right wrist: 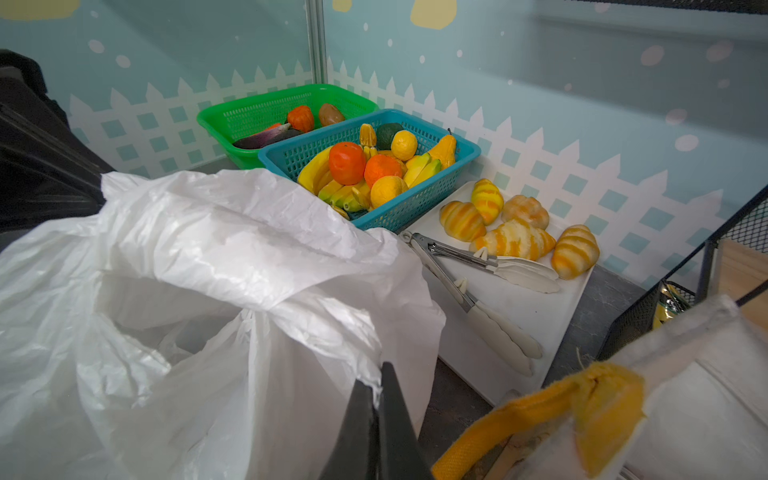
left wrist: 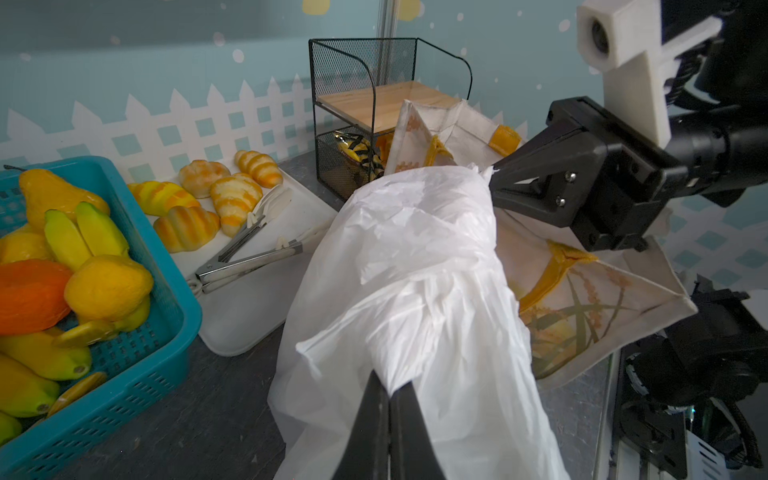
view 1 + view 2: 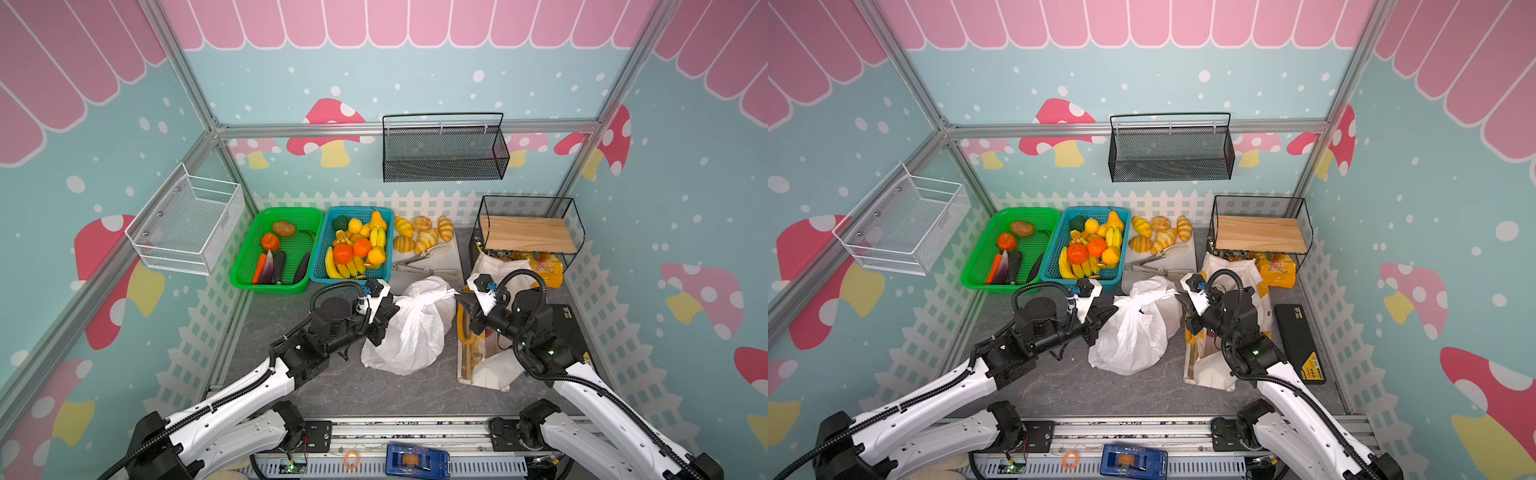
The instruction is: Place the mixed food into the grocery bags and tie them
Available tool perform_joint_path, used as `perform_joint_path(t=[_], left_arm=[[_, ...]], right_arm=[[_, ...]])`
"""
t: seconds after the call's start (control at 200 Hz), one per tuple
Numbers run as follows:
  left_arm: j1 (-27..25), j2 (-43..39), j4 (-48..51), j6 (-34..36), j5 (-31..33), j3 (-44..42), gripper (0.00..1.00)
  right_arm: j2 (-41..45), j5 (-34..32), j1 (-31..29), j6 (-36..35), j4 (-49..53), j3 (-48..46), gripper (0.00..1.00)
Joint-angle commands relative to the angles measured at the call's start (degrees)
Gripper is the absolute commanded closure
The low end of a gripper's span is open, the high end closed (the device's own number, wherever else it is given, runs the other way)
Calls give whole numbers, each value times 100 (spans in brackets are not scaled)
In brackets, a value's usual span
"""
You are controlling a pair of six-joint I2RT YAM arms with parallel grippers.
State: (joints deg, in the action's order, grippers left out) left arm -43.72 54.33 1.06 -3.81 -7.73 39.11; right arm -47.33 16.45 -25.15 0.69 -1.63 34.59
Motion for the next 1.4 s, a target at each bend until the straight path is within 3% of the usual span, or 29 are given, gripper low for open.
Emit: perform_joint_path(t=[0.0,0.2,0.5,0.72,0.861,1.026,1.196,1.306,1.396], left_arm=[[22,-197,676,145,385,275,100],[105,-299,1163,333,602,513,100],[110,-331,2493,1230,1588,1142,100],[321,-250,3322,1317,2275,996,100],[916,-208,3594,1080,2148,804,100],[1270,-31,3761,913,2119,562,100],[1392,251,3698,869,1998,481,100],[1437,450,3697,872,1998,566,100],[1446,427,3650,889,1894,640,100]], right_arm=[[-35,-516,19,-124,114,194,100],[-173,-906,15,-227,160,303,100],[-658,-1021,19,-521,289,843,100],[-991,-2033,19,-472,931,910,100],[-1143,-2663,19,-203,1120,854,100],[-1216,-3108,3,13,1121,692,100],[-1346,-3600,-120,4,1088,582,100],[-1410,-4416,-516,-109,1074,622,100],[-1291,-4339,-685,-305,910,640,100]])
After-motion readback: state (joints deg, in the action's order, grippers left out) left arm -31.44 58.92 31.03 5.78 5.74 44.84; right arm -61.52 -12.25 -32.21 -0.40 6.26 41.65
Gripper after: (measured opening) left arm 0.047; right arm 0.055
